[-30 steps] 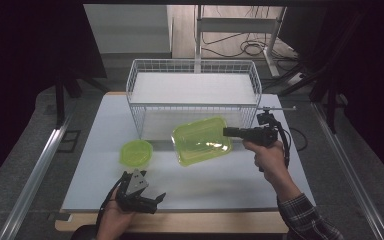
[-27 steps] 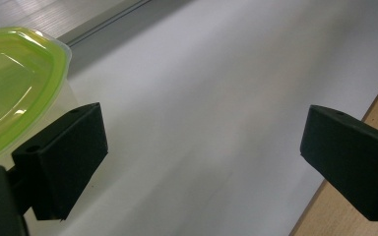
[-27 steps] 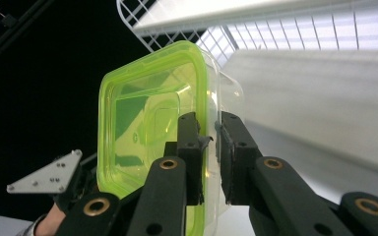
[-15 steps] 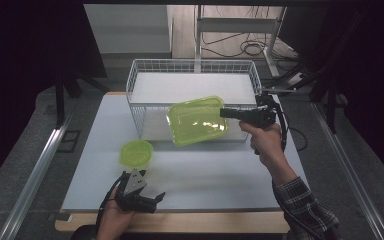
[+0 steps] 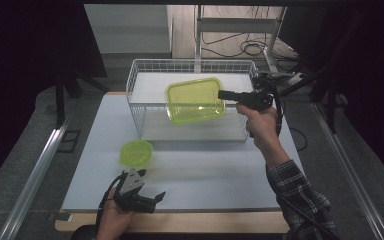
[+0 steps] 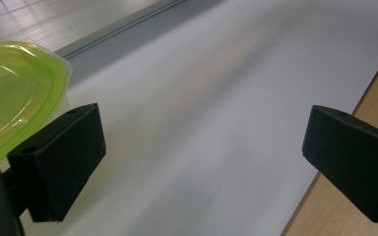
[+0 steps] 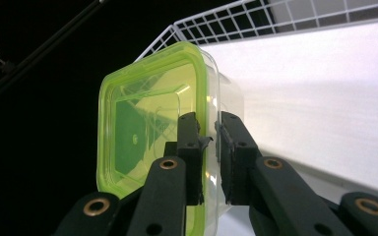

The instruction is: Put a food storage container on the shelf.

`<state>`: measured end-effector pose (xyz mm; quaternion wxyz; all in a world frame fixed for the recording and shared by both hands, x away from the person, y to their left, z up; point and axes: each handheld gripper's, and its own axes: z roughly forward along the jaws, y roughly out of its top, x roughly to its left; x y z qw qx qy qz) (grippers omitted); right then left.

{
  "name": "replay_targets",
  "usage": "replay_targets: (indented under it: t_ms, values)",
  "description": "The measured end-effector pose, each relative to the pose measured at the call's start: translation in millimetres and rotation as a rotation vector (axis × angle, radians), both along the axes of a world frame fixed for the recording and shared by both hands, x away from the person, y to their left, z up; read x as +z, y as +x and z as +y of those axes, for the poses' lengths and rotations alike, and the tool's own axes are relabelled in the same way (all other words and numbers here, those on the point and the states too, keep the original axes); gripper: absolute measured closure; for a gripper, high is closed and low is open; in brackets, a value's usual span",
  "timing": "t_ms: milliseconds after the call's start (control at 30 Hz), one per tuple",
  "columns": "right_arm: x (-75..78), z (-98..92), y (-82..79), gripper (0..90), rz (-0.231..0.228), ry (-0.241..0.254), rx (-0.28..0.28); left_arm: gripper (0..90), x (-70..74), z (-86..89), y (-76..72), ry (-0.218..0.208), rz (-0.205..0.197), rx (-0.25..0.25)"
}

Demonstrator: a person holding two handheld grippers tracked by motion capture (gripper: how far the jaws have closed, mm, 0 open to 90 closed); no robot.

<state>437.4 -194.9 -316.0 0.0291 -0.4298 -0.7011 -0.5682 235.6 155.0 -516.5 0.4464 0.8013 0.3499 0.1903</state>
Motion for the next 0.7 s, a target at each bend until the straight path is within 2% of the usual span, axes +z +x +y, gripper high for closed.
replay_targets:
  t_ms: [233, 400, 700]
  values:
    - [4.6, 3.7, 12.7, 80.4, 0.0, 0.008, -0.036, 2.4, -0.7, -1.1, 0.1, 0.013, 0.007, 0.001]
    - [9.2, 6.2, 24.2, 80.4, -0.004, 0.008, -0.065, 2.4, -0.6, -0.7, 0.0, 0.005, 0.007, -0.001]
    - [4.8, 9.9, 38.8, 80.4, 0.011, 0.008, -0.11, 2.4, -1.0, -1.1, 0.3, 0.013, 0.013, -0.013]
